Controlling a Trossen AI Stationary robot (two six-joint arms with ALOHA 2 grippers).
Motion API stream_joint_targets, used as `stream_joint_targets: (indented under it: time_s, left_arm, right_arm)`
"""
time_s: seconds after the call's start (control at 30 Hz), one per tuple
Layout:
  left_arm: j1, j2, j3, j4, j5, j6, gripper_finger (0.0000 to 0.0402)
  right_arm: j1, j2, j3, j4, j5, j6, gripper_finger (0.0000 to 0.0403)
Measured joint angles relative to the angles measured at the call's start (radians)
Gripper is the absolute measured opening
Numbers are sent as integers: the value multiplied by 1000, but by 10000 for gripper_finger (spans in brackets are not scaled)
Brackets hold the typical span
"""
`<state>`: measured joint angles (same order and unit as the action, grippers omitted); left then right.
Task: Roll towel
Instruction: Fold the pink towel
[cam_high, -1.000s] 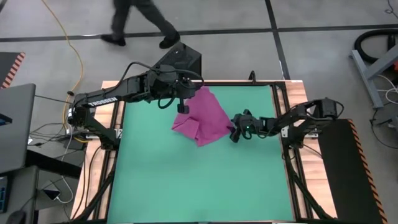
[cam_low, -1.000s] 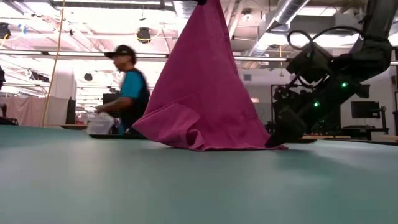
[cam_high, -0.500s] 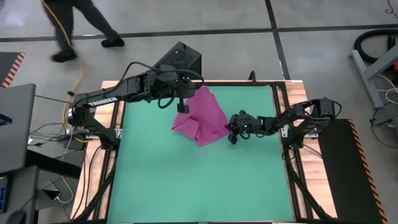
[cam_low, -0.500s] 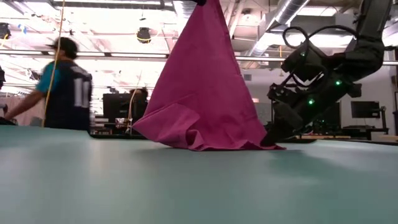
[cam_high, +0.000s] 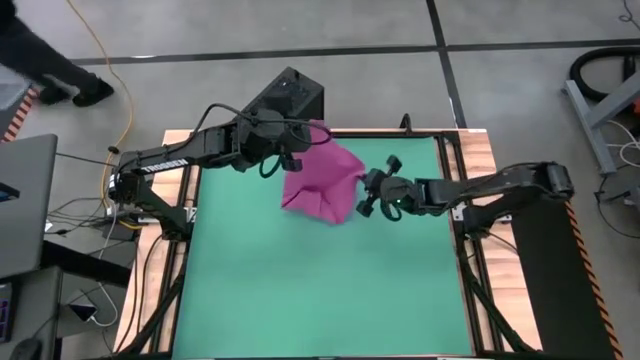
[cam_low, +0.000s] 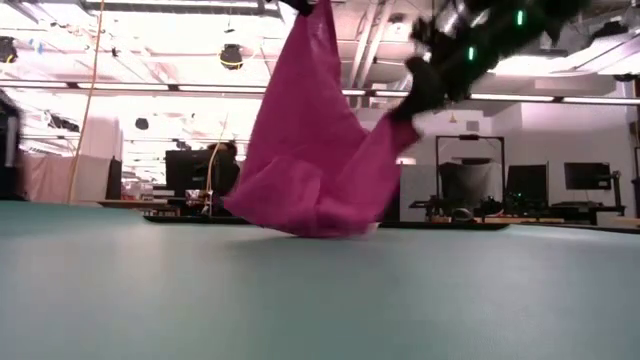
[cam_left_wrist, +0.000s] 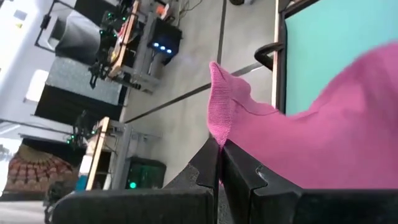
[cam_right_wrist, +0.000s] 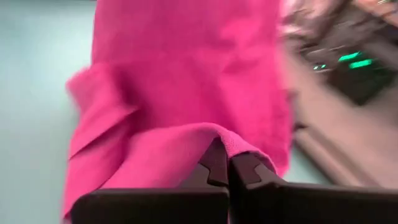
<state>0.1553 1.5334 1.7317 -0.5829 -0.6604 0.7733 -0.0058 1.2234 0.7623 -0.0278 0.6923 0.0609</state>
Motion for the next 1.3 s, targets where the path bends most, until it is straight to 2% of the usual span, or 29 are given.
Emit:
stream_joint_targets:
  time_s: [0.13,0.23,0.4,0.57,0.7,0.93,1.1,1.3]
  left_arm:
    - [4,-40,0,-2,6,-33,0]
    - [6,-92,0,17,33,-34,0]
    - [15,-191,1,31,47,-51,0]
    - [38,-251,2,-38,51,-134,0]
    - [52,-256,1,-152,54,-202,0]
    - [26,-256,-19,-290,32,-326,0]
    - [-68,-258,-19,-375,-38,-408,0]
    - [-246,-257,-19,-418,-68,-561,0]
  right_arm:
    - [42,-40,150,-225,193,-13,3]
    - [63,-51,236,-310,313,-75,3]
    - [83,-58,344,-325,517,-213,3]
    - [97,-58,425,-316,696,-341,3]
    - [115,-58,470,-269,755,-442,3]
    - [182,-58,497,-268,798,-455,3]
    - [292,-47,497,-253,876,-456,3]
    - [444,-8,497,-140,880,-483,3]
